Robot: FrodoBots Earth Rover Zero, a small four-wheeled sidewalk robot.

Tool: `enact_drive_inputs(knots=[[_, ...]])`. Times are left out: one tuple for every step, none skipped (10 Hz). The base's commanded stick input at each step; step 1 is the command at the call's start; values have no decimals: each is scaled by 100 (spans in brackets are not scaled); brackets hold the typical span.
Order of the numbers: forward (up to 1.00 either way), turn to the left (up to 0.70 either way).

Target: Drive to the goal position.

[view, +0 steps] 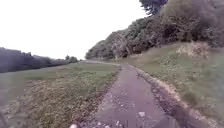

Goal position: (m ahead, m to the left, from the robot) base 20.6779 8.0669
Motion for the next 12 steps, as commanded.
enact_drive_inputs(knots=[[70,0],[70,0],[70,0],[70,0],[70,0],[70,1],[70,2],[70,35],[70,35],[70,35],[70,35],[70,31]])
